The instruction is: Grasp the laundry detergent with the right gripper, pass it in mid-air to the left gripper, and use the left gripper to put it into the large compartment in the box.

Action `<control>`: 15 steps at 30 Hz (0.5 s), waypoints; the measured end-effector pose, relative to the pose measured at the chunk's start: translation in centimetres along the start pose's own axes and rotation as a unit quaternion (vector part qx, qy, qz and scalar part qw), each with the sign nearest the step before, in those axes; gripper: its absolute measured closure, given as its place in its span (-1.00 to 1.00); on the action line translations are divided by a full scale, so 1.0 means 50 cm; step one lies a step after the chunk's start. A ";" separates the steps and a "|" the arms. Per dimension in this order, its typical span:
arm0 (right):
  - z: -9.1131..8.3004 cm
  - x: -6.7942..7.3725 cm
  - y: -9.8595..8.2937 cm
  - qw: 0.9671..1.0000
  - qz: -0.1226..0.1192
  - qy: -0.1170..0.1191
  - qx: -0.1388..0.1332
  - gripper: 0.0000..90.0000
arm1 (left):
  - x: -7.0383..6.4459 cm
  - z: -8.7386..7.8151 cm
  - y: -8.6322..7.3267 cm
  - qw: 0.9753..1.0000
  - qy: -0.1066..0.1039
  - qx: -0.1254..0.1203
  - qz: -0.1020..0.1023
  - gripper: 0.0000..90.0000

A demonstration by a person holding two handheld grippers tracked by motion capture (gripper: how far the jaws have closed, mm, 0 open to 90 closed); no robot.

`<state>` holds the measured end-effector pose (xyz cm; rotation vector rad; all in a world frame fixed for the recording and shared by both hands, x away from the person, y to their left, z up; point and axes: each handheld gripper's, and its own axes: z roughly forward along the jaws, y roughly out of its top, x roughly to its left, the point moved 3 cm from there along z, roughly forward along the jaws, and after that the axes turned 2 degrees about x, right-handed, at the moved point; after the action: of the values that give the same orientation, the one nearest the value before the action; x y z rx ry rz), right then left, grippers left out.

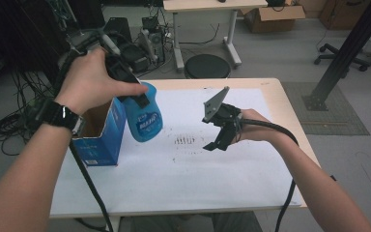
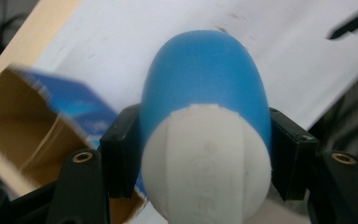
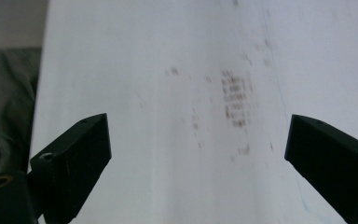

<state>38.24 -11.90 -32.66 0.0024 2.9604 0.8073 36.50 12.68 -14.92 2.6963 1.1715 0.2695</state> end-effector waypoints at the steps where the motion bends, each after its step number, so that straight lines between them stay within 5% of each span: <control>1: -0.005 -0.007 -0.026 1.000 0.007 -0.007 0.020 -0.84 | 0.021 -0.014 -0.004 0.999 0.009 -0.003 -0.042 -0.15; 2: -0.005 -0.007 -0.026 1.000 0.007 -0.007 0.020 -0.84 | 0.021 -0.014 -0.004 0.999 0.009 -0.003 -0.042 -0.15; 5: -0.014 -0.012 -0.060 0.999 0.018 -0.019 0.048 -0.84 | 0.058 -0.041 -0.013 0.992 0.023 -0.004 -0.122 -0.15; 8: -0.031 -0.020 -0.095 0.997 0.026 -0.034 0.070 -0.85 | 0.101 -0.063 -0.029 0.981 0.043 -0.002 -0.189 -0.15; 9: -0.031 -0.020 -0.095 0.997 0.026 -0.034 0.070 -0.85 | 0.101 -0.063 -0.029 0.981 0.043 -0.002 -0.189 -0.15; 11: -0.046 -0.024 -0.121 0.994 0.029 -0.045 0.094 -0.85 | 0.132 -0.076 -0.046 0.972 0.061 -0.002 -0.227 -0.15; 12: -0.046 -0.024 -0.121 0.994 0.029 -0.045 0.094 -0.85 | 0.132 -0.076 -0.046 0.972 0.061 -0.002 -0.227 -0.15; 15: -0.065 -0.028 -0.149 0.992 0.037 -0.052 0.109 -0.85 | 0.164 -0.084 -0.066 0.962 0.073 -0.003 -0.262 -0.15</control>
<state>39.54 -20.00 -33.57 0.1614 2.9465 0.4709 38.68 21.36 -10.95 2.2747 1.8594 0.3877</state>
